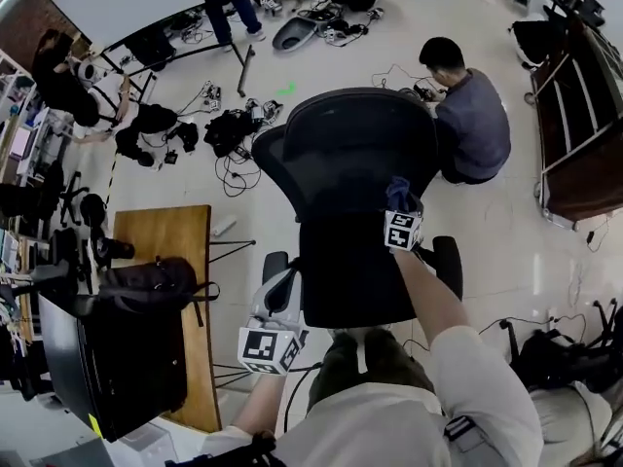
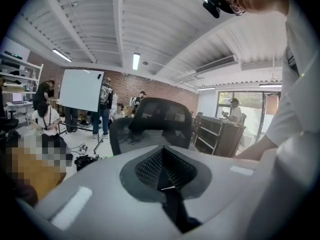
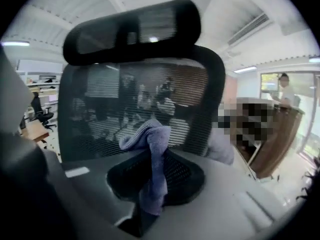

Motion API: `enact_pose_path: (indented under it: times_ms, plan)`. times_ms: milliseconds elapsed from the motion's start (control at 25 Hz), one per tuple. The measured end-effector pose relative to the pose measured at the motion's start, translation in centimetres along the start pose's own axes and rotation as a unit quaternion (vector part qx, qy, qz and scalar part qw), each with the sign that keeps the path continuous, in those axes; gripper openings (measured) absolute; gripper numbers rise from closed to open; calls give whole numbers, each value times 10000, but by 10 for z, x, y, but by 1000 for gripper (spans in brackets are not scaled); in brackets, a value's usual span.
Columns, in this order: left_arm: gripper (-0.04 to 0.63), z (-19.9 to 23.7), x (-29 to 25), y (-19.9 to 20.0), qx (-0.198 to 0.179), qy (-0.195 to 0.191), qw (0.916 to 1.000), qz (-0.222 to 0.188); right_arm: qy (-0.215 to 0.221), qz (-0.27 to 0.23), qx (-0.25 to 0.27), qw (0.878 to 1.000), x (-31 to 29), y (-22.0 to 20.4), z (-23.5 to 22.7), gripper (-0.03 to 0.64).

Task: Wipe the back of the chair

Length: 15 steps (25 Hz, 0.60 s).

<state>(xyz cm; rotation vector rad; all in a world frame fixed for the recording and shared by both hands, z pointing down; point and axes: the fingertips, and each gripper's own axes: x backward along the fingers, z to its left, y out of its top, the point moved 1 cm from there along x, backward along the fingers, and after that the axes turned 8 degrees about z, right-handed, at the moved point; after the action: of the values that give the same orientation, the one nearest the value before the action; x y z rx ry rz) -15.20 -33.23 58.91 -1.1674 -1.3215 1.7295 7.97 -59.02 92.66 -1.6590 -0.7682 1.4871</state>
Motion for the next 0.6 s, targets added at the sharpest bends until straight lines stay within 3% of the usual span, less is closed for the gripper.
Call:
enact_pose_path:
  times_ms: [160, 320, 440, 600]
  plan:
    - [18, -38, -25, -2, -159, -463, 9988, -3, -519, 174, -281, 9981, 8, -11, -101, 49]
    - [18, -54, -40, -3, -136, -576, 9982, 45, -510, 91, -332, 9981, 9, -1, -115, 49]
    - [18, -51, -35, 1, -86, -441, 9990, 9, -41, -165, -291, 9994, 35, 15, -68, 49]
    - [18, -25, -25, -7, 52, -119, 9999, -29, 1216, -384, 137, 9917, 55, 5, 87, 49]
